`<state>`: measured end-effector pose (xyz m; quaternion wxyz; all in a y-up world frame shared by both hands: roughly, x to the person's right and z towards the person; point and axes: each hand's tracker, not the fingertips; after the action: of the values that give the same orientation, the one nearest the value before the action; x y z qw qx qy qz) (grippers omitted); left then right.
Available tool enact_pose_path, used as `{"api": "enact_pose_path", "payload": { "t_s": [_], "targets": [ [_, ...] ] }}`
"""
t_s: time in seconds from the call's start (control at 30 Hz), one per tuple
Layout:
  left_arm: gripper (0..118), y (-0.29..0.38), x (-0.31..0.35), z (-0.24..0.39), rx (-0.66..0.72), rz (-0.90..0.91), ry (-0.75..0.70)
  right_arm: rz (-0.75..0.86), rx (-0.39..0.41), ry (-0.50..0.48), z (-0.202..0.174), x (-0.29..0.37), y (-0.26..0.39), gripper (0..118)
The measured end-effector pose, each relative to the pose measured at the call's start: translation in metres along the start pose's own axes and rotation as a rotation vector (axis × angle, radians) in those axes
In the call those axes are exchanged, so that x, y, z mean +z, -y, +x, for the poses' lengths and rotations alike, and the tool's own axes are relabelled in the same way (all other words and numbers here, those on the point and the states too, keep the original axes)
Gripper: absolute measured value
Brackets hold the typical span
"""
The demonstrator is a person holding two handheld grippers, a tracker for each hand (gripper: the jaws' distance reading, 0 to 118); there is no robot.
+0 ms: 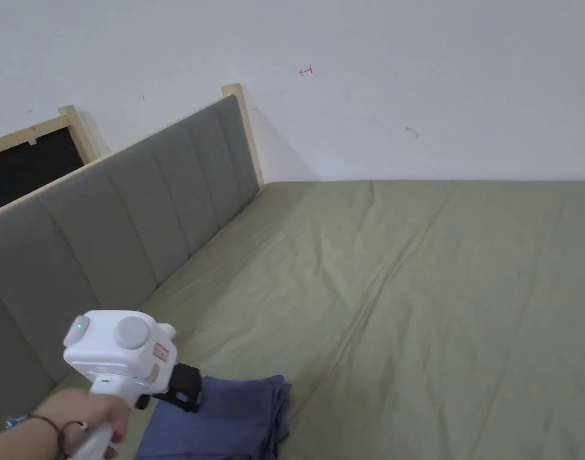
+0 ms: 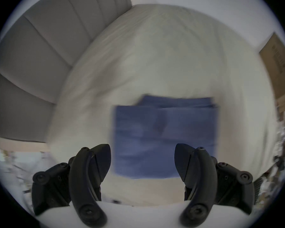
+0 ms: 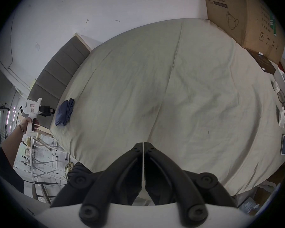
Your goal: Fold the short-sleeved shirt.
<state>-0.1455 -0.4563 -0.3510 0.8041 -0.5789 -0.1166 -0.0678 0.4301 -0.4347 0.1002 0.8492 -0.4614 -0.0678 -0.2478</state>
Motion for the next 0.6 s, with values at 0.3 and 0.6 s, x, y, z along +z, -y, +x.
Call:
{"api": "enact_pose_path", "payload": {
  "t_s": [0.3,0.6],
  "targets": [
    [1,0.108,0.049,0.308,-0.223,0.244,0.475,0.169,0.027,0.003,0.003,0.021,-0.001,1],
    [0,0.177,0.186,0.424,-0.217,0.943,0.549,0.739,0.169,0.053,-0.008,0.112,-0.017,1]
  ]
}}
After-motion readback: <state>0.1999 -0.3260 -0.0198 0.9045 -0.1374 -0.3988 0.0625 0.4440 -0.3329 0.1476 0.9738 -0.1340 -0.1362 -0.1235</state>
